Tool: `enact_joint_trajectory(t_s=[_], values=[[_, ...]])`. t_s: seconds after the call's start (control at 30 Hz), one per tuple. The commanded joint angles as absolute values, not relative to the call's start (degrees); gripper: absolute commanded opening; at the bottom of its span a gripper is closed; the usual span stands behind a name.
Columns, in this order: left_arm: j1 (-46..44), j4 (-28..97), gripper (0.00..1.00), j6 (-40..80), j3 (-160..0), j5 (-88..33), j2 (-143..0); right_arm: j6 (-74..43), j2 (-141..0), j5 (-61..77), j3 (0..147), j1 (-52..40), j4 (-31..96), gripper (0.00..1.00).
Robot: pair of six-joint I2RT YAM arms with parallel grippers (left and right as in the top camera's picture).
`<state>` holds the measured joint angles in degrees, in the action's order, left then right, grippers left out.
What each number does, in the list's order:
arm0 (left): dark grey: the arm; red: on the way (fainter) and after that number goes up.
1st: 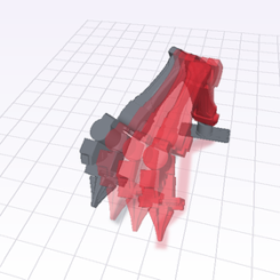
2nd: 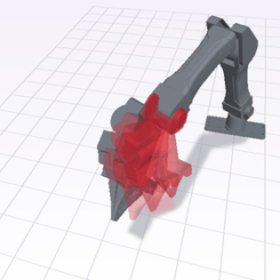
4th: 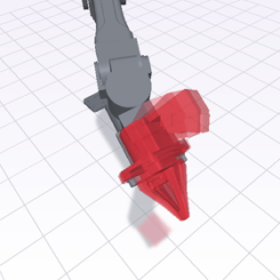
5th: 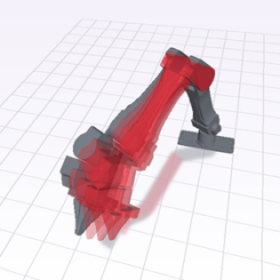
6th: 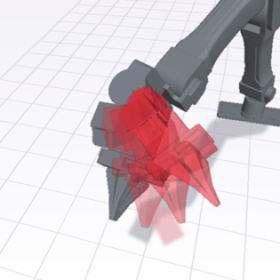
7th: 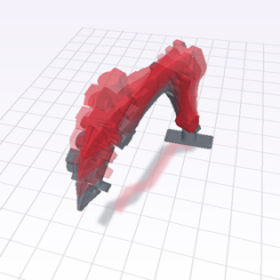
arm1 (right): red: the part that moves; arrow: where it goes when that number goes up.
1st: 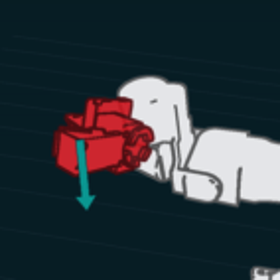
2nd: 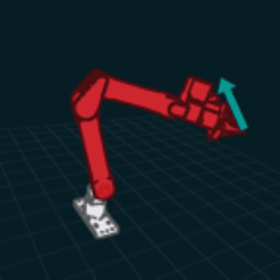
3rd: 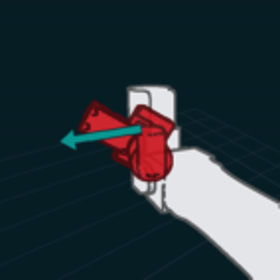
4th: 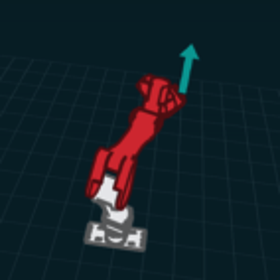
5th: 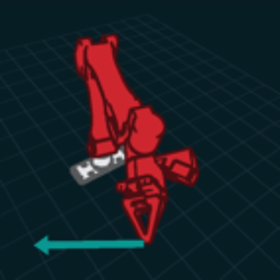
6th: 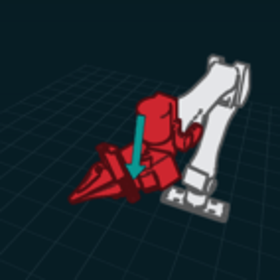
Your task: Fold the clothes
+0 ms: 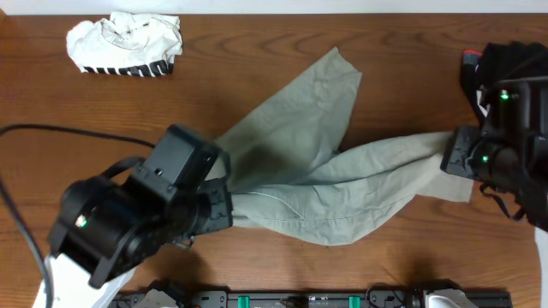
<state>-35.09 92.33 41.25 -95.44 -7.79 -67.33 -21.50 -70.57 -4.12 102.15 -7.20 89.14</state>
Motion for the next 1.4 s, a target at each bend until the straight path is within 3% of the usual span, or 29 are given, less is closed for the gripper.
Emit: enact_joint_trajectory(t_s=[0.0, 0.6, 1.37], values=[[-35.33, 96.79, 0.06, 44.29, -95.79, -2.37, -66.81, -18.70, -71.68, -3.84, 101.97, -7.57, 85.71, 0.01], [-35.27, 95.90, 0.06, 55.09, -95.79, 21.19, -74.37, -12.97, -89.62, 6.28, 101.97, -7.57, 56.45, 0.01], [-20.88, 90.08, 0.06, 55.18, -95.79, 24.73, -89.78, -12.97, -102.85, 7.29, 101.97, -7.57, 43.99, 0.01]])
